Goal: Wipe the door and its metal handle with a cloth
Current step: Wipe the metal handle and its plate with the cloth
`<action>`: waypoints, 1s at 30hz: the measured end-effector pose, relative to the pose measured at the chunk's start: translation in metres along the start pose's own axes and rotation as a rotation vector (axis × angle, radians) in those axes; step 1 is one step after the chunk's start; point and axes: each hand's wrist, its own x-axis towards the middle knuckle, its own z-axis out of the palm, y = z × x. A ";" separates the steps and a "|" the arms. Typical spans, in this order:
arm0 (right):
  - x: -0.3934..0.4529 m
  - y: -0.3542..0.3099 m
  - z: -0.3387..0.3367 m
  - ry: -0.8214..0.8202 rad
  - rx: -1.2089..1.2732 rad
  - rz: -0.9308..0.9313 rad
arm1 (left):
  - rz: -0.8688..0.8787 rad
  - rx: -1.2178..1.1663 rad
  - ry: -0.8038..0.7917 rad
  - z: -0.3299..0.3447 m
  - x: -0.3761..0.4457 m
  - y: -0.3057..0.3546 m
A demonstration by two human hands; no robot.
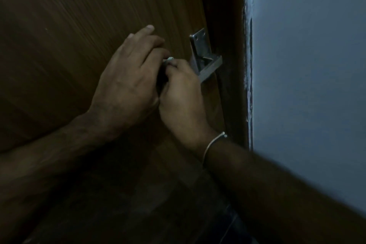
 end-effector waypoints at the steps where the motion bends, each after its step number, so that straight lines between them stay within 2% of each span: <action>1: -0.009 -0.001 0.007 -0.004 0.038 0.005 | 0.025 0.007 -0.025 0.000 -0.001 -0.001; 4: -0.047 0.007 0.031 -0.137 0.116 0.086 | 0.079 0.092 -0.140 0.000 -0.003 -0.003; 6: -0.047 0.018 0.037 -0.124 0.125 0.186 | 0.090 0.167 -0.205 0.001 -0.002 -0.002; 10: -0.021 0.033 0.035 -0.070 0.105 0.068 | 0.112 0.214 -0.233 0.009 0.006 0.003; 13: -0.037 0.051 0.039 -0.092 -0.025 0.123 | 0.107 0.280 -0.267 0.011 0.006 0.001; 18: -0.005 0.056 0.034 -0.050 -0.110 -0.061 | 0.125 0.248 -0.223 0.017 0.008 -0.002; 22: -0.033 0.076 0.032 -0.130 -0.242 0.127 | 0.118 0.271 -0.241 0.014 0.006 -0.004; 26: 0.006 0.075 0.026 0.024 -0.280 -0.087 | 0.143 0.259 -0.210 0.022 0.007 -0.004; 30: -0.017 0.091 0.023 -0.123 -0.341 -0.007 | 0.107 0.266 -0.222 0.020 0.005 -0.002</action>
